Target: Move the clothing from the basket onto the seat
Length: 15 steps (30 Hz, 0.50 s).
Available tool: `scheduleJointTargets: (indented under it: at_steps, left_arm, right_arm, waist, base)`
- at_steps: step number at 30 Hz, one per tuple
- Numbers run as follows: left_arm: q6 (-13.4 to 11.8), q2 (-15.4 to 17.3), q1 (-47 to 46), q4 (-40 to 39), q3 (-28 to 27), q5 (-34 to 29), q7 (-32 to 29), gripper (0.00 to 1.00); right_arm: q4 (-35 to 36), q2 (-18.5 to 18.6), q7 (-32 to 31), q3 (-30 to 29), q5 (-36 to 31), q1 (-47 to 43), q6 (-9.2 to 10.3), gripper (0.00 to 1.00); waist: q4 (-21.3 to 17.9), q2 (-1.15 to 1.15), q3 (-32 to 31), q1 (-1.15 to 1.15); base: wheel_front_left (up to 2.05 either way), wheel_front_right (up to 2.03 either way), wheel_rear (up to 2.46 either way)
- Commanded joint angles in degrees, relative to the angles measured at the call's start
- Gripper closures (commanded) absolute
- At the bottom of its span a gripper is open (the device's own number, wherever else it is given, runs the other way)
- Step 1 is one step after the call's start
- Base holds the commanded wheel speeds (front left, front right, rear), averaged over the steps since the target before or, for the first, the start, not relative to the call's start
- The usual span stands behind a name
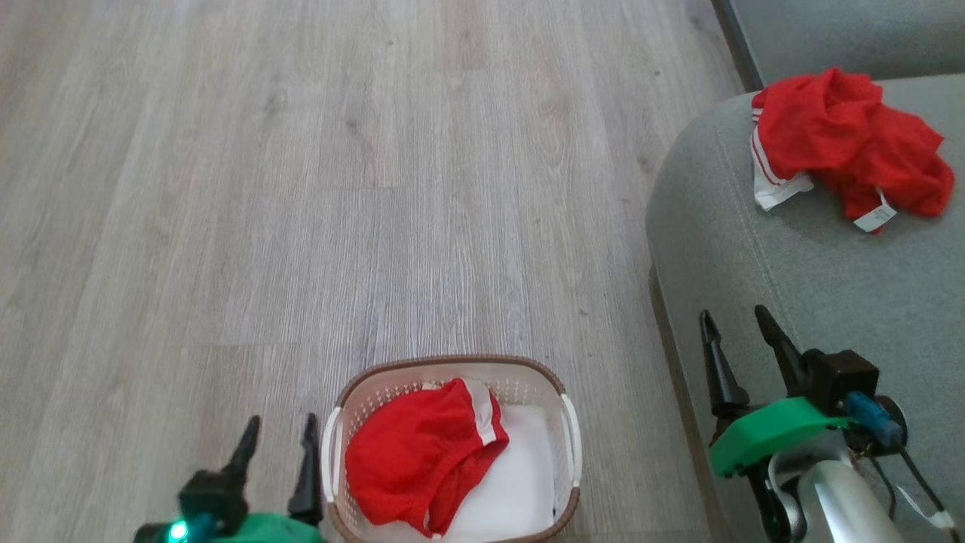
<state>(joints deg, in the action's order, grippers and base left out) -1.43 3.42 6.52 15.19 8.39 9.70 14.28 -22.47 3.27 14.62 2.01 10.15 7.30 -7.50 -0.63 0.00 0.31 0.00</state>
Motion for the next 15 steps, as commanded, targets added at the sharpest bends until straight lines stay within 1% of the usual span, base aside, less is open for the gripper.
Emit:
scheduleJointTargets:
  at_steps: [1, 4, 8, 15]
  left_arm:
    - [0.3, -0.1, -3.6, -1.4, -1.5, -0.4, 0.7, 0.00]
    - [1.2, -0.1, -6.6, 1.8, 0.6, -1.7, 0.7, 0.00]
    - [2.2, -0.3, -11.9, 7.1, 3.7, -3.1, 0.7, 0.00]
    - [3.6, -0.5, -23.5, 18.2, 9.8, -5.4, 0.7, 0.00]
  right_arm:
    - [2.1, -0.4, 0.4, 1.1, 0.1, 1.4, 0.01, 0.00]
    - [3.1, -0.4, 0.4, 0.3, -0.3, 2.1, 0.01, 0.00]
    - [5.0, -0.4, 0.4, -0.8, -1.1, 4.1, 0.01, 0.00]
    - [8.5, -0.4, 0.4, -2.4, -1.7, 9.1, 0.01, 0.00]
  waist:
    - [0.1, 0.00, 0.7, 0.00]
    - [0.0, 0.00, 3.4, 0.00]
    - [-0.6, 0.00, 8.6, 0.00]
    - [-2.6, 0.00, 20.5, 0.00]
  base:
    - [0.00, 0.00, 0.00]
    - [0.00, 0.00, 0.00]
    - [0.00, 0.00, 0.00]
    - [0.00, 0.00, 0.00]
